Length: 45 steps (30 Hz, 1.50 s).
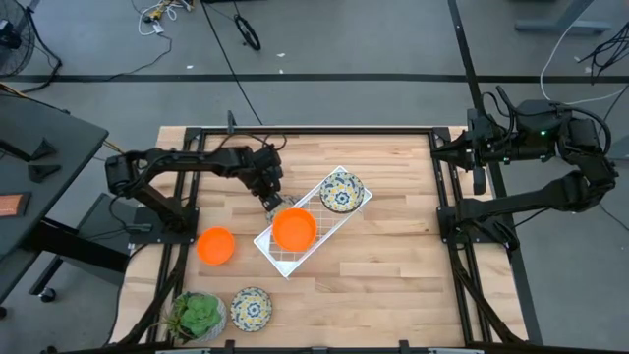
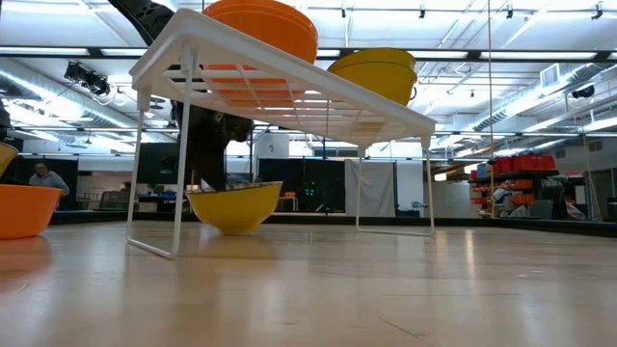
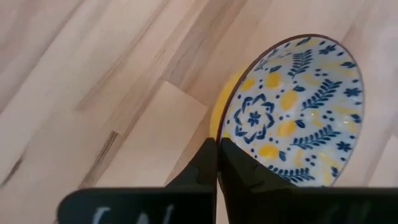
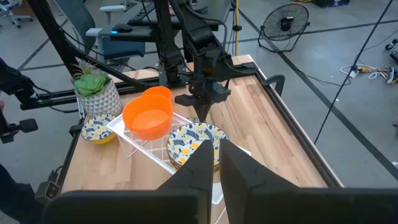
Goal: Pick & Place Mini bowls
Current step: Stack the yellow patterned bowl on top of the yellow patterned bowl on the shelf
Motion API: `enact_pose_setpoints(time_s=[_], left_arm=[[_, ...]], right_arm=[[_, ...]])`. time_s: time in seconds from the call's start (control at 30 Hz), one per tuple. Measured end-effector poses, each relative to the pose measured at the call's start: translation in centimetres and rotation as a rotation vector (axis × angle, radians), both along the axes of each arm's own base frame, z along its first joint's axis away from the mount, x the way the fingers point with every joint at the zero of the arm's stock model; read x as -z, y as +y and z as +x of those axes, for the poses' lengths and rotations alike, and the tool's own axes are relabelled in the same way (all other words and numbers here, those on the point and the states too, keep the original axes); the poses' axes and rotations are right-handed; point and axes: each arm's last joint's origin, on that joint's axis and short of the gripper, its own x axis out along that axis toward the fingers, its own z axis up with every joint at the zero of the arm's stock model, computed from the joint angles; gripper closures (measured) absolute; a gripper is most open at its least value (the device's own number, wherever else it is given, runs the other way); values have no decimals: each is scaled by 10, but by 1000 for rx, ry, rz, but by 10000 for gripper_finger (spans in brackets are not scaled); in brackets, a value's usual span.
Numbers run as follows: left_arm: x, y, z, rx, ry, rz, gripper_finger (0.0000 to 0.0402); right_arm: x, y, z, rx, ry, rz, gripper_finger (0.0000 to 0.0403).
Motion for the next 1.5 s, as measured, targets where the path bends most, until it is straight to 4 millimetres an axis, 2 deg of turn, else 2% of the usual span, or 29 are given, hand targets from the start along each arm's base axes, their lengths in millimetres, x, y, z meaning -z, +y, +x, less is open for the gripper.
enact_pose_setpoints(time_s=[0.4, 0.97, 1.5], left_arm=[[-22, 5, 3, 18, 24, 89, 398], [-10, 8, 6, 17, 84, 100, 399], [-8, 6, 5, 17, 106, 116, 351]], right_arm=[[0, 0, 0, 0, 0, 0, 371], [0, 0, 0, 0, 0, 0, 371], [0, 0, 0, 0, 0, 0, 371]])
